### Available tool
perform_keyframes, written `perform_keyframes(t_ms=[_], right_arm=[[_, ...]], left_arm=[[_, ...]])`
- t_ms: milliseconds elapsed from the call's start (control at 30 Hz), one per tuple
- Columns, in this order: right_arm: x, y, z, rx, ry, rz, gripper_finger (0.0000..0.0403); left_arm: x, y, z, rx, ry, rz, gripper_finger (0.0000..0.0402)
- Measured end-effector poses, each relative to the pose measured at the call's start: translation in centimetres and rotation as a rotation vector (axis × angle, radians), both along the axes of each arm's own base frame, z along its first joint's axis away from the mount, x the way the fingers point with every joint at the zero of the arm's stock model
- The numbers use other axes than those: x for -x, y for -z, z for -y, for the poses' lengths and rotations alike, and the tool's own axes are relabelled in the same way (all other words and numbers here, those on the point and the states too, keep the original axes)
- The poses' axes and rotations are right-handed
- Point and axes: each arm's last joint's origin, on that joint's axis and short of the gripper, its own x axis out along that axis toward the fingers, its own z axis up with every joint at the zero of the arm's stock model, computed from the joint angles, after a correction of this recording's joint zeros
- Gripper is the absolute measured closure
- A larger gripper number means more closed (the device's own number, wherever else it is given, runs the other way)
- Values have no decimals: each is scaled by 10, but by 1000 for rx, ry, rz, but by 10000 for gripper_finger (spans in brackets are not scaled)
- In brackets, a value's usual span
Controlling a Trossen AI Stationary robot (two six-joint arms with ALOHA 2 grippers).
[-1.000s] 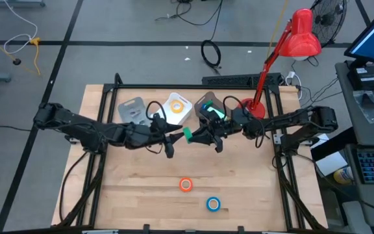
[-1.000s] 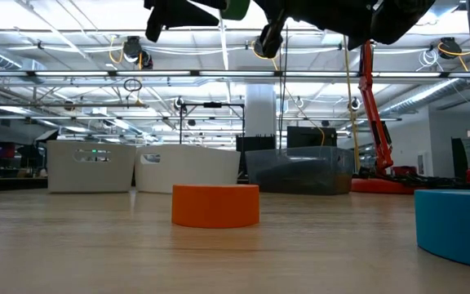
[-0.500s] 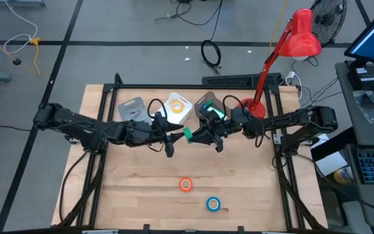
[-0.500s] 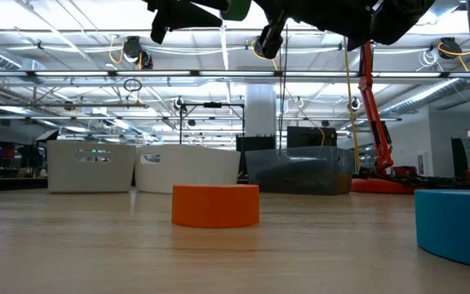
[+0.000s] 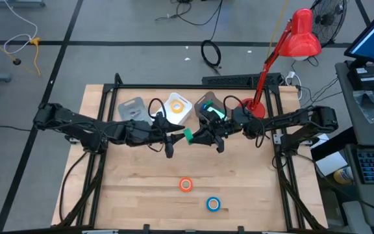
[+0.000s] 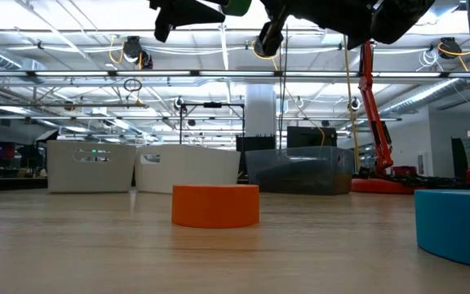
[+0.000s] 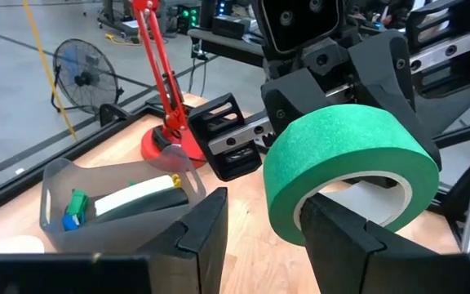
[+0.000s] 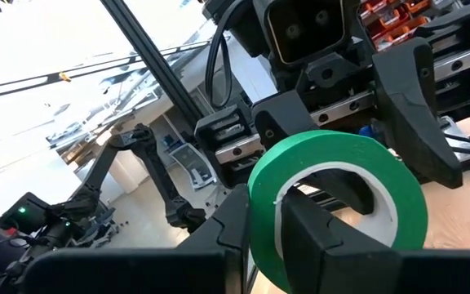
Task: Pick and place Stapler, Stapler remover, tape
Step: Put the green tape into the white bin
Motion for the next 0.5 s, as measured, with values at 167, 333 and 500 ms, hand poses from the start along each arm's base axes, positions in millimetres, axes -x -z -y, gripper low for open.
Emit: perform_keyframes(t_ms=[167, 333, 500], right_arm=[[0, -1, 0, 0, 0, 3, 369], [0, -1, 0, -1, 6, 5, 369], [0, -1, 0, -1, 6, 4, 369]], left_arm=[[-1, -2, 0, -23, 6, 17, 252], [-1, -3, 0, -27, 7, 23, 252], [-1, -3, 0, -22, 8, 25, 252]])
